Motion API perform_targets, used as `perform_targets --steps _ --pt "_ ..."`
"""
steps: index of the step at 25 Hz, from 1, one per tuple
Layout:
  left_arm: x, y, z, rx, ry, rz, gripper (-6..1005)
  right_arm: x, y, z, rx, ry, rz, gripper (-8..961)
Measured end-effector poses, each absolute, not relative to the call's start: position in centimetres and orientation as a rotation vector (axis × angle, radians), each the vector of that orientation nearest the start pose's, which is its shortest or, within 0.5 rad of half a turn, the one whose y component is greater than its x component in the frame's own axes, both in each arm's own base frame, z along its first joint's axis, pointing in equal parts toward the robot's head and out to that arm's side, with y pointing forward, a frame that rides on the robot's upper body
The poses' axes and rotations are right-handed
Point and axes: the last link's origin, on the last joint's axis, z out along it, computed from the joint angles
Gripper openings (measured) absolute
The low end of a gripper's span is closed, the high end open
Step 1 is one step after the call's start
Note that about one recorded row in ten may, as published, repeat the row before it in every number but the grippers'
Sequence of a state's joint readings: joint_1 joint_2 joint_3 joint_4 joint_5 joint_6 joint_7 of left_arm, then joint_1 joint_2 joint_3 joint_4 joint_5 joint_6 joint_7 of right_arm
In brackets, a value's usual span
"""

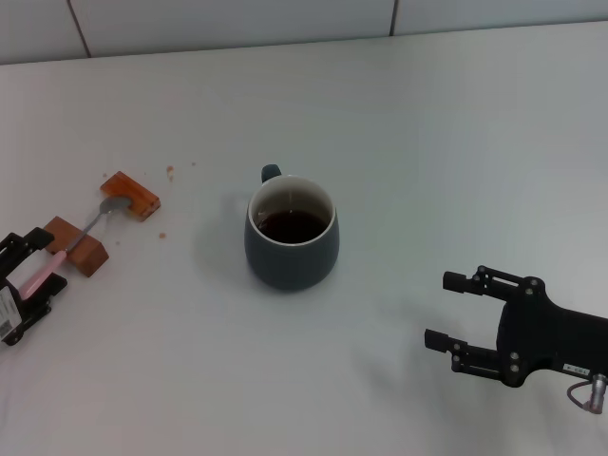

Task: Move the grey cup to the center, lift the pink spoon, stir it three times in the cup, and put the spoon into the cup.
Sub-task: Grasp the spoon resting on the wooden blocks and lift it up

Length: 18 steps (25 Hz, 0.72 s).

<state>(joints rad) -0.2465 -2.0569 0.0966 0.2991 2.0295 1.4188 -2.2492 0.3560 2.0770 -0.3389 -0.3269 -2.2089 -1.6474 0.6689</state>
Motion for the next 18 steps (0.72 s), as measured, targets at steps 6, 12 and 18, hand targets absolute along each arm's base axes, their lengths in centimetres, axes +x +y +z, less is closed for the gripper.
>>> perform_targets --steps 6,12,18 --pt "-39.26 23.18 0.47 1.403 2.663 1.597 743 32.55 23.30 -3.61 -2.625 0.316 0.770 743" --pt "-39.35 23.06 0.25 1.380 2.674 1.594 539 32.39 23.55 -3.71 -2.627 0.311 0.769 743" --pt "-39.30 23.11 0.16 1.370 2.674 1.592 444 32.25 23.79 -3.73 -2.629 0.302 0.769 743"
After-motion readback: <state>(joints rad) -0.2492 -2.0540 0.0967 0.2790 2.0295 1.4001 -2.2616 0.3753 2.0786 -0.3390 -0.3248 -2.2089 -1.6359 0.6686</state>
